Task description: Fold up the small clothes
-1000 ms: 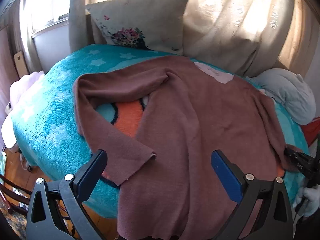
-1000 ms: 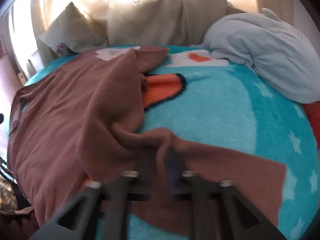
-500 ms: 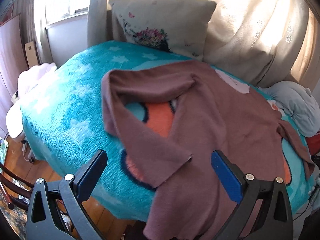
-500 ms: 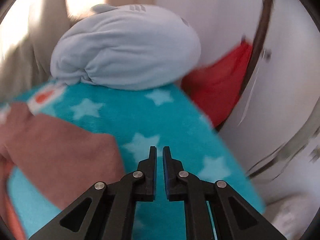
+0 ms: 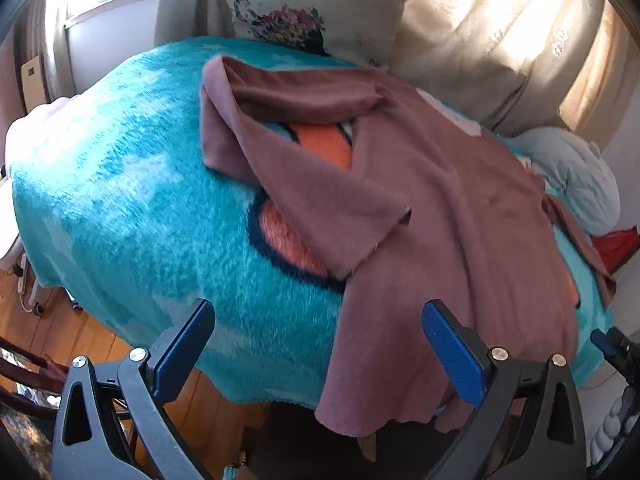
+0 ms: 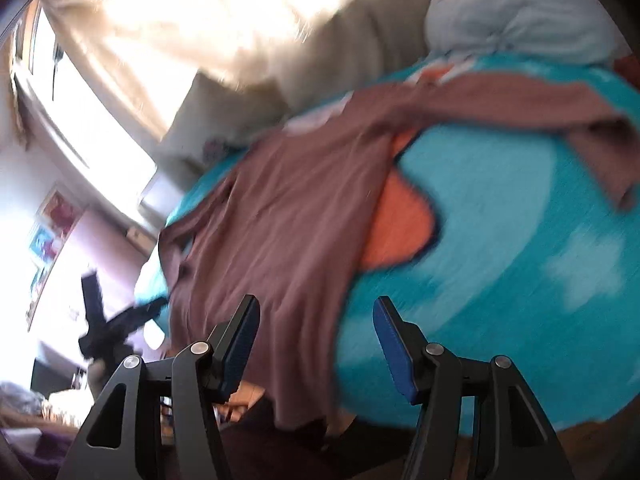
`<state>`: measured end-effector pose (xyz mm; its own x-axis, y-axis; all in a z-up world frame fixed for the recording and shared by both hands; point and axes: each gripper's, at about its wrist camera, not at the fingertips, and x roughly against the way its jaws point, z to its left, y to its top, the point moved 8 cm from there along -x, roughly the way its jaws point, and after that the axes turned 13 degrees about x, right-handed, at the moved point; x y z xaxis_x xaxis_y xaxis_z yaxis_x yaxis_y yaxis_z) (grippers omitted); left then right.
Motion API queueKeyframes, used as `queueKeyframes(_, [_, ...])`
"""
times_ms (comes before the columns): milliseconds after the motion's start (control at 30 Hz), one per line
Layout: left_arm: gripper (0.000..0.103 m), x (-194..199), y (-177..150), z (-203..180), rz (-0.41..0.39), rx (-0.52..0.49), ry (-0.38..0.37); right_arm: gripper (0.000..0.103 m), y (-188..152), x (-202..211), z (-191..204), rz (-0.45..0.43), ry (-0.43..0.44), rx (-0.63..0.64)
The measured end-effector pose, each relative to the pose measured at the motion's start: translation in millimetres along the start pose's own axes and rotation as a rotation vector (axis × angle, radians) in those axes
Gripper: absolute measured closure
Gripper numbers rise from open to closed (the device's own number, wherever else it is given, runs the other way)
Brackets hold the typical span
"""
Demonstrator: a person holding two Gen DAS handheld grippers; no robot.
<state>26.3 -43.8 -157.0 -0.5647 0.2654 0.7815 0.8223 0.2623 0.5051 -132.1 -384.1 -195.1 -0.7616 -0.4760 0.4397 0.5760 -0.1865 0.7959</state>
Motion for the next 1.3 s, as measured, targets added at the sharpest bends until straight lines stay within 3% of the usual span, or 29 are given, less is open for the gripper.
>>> queueKeyframes(100, [0.0,-10,-10,-4,0.041,-0.004,-0.032,0.039,-20,-20,7,0.064,-0.072,0.028])
queueKeyframes(167, [0.013,-11,-12,-5,0.048,0.003,-0.031,0.038,-20,-18,12,0.039,-0.098,0.046])
queueKeyframes(233, [0.042,-3,-14,-5,0.051,0.019,-0.06,0.038,-19,-18,18,0.05,-0.147,0.076])
queueKeyframes(267, [0.051,1,-14,-4,0.048,0.021,-0.066,0.038,-20,-18,22,0.061,-0.17,0.094])
queueKeyframes(300, [0.068,7,-13,-2,0.045,0.02,-0.076,0.038,-18,-21,18,0.074,-0.186,0.112])
queueKeyframes(333, [0.092,11,-14,-2,0.047,0.02,-0.096,0.038,-21,-20,17,0.086,-0.204,0.117])
queueKeyframes(367, [0.101,15,-13,0,0.048,0.022,-0.097,0.038,-25,-21,16,0.095,-0.214,0.105])
queueKeyframes(467, [0.1,23,-13,2,0.04,0.022,-0.105,0.038,-42,-27,3,0.116,-0.198,0.027])
queueKeyframes(600, [0.1,25,-15,3,0.027,0.021,-0.084,0.038,-49,-43,-6,0.106,-0.114,-0.066])
queueKeyframes(633, [0.1,25,-16,5,0.028,0.025,-0.082,0.046,-48,-51,-6,0.104,-0.08,-0.093])
queueKeyframes(667, [0.1,25,-16,5,0.03,0.031,-0.081,0.06,-49,-55,-6,0.102,-0.049,-0.116])
queueKeyframes(700, [0.1,26,-16,6,0.028,0.034,-0.076,0.091,-50,-61,-7,0.102,-0.006,-0.135])
queueKeyframes(767, [0.1,33,-17,7,0.012,0.03,-0.066,0.091,-51,-62,-5,0.089,0.031,-0.157])
queueKeyframes(900, [0.1,44,-15,9,-0.006,0.02,-0.048,0.093,-52,-25,-4,0.025,0.014,-0.131])
queueKeyframes(933, [0.101,47,-15,11,-0.013,0.018,-0.037,0.099,-51,-15,-6,0.014,0.005,-0.132])
queueKeyframes(1033, [0.1,47,-17,23,-0.004,0.032,-0.011,0.099,-60,6,-23,0.02,-0.093,-0.132])
queueKeyframes(1133, [0.103,40,-22,48,-0.004,0.046,0.107,0.099,-72,1,-39,0.061,-0.138,-0.155])
queueKeyframes(1200, [0.103,38,-23,69,-0.012,0.061,0.18,0.098,-71,-4,-36,0.065,-0.116,-0.154])
queueKeyframes(1300, [0.103,44,-20,96,-0.027,0.111,0.202,0.095,-61,-1,-33,0.063,-0.12,-0.118])
